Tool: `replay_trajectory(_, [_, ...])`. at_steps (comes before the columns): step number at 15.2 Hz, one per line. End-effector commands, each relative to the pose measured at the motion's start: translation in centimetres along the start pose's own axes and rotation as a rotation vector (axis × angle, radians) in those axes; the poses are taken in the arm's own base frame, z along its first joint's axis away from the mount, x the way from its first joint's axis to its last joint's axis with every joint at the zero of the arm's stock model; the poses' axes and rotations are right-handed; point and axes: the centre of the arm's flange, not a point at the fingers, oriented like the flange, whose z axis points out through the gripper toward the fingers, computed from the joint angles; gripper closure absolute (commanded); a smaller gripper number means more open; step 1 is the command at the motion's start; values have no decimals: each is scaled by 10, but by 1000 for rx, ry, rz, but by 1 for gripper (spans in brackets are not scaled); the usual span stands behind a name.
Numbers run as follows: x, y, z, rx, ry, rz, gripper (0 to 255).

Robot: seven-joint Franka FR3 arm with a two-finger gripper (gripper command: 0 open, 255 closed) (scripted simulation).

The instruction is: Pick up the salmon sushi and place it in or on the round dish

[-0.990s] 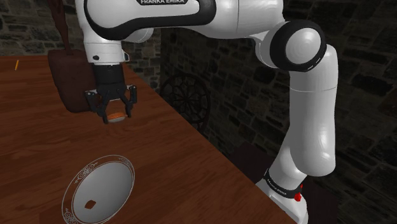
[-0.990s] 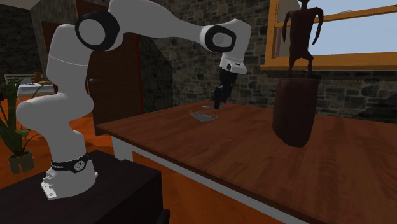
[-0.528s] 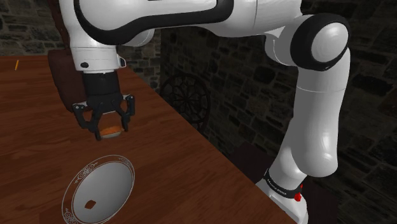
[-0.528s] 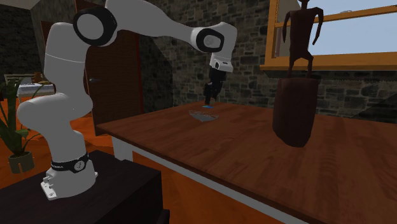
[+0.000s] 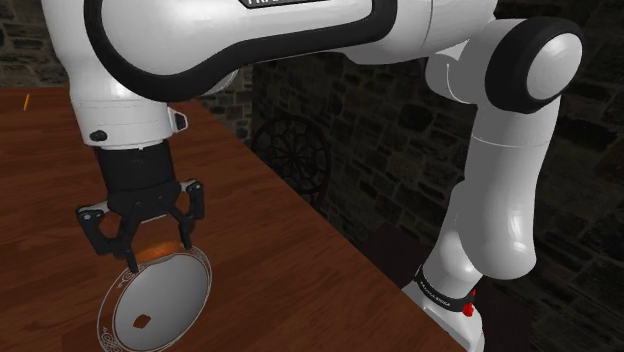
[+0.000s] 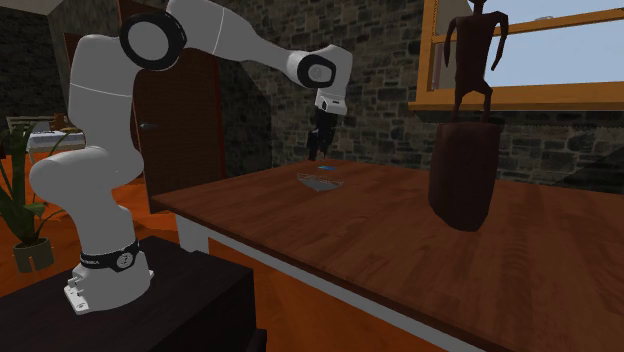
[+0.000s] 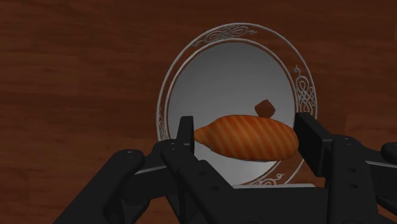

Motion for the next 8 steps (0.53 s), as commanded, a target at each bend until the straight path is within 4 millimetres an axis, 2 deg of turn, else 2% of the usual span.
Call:
replay_trajectory(1, [-1,-2,9,0,0,1,255])
replay_trajectory(8, [9,0,44,0,0,1,255])
